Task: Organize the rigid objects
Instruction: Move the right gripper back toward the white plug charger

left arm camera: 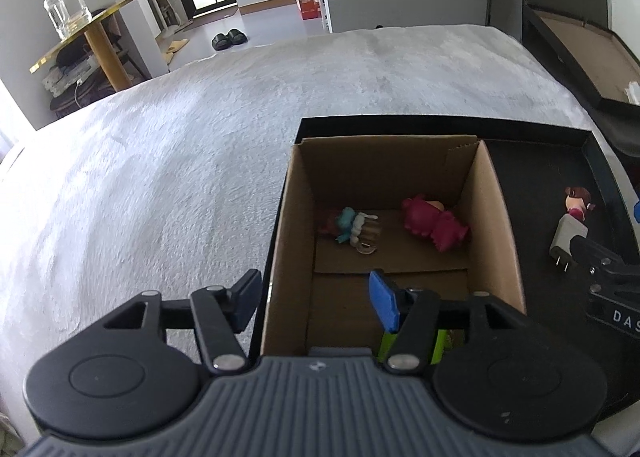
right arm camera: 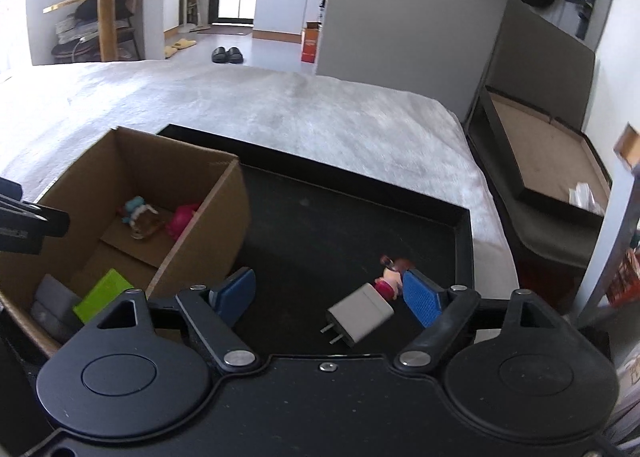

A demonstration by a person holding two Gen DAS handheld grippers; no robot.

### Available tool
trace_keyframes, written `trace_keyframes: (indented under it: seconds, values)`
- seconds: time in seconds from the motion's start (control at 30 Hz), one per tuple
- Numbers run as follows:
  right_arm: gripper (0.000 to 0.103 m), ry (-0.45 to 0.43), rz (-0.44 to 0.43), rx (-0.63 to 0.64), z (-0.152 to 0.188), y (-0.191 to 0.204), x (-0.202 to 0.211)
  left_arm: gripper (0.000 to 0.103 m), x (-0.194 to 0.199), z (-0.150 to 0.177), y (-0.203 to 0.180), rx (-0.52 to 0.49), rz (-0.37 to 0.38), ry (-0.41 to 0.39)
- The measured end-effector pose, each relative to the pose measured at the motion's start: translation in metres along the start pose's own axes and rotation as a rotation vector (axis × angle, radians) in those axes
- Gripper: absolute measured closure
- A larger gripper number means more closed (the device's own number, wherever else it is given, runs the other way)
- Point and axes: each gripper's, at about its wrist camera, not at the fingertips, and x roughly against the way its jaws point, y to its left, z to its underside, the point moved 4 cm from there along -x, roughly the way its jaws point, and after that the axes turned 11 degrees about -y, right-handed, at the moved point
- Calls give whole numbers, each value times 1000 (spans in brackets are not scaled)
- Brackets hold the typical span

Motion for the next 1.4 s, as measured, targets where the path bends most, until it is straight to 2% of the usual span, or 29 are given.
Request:
trace_keyframes:
  seconds: [0.17, 0.47, 0.6, 0.93, 1.07, 1.13, 1.2, 1.4]
  values:
    - [22, -10, 21, 7, 12, -6, -7, 45, -1, -4, -13, -50, -18, 1]
    - [23, -5, 13, -127, 33, -24, -32, 43, -5, -11, -43, -140, -34, 2]
    - [23, 16, 10, -172, 42, -29, -43, 34, -7, -17, -54, -169, -48, -8]
    - [25, 19, 8, -214, 48, -32, -59, 28, -10, -27, -75, -226, -79, -44]
    - [31, 55, 27, -214, 56, -36, -67, 27, -11, -28, -79, -231, -76, -31]
    - [39, 68, 20, -230, 59, -39, -68, 27, -11, -29, -80, -242, -89, -40]
    - [52, 80, -2, -242, 61, -40, -68, 27, -11, -30, -81, -235, -94, -38]
    - [58, 84, -15, -239, 64, -41, -61, 27, -2, -34, -85, -199, -106, -53]
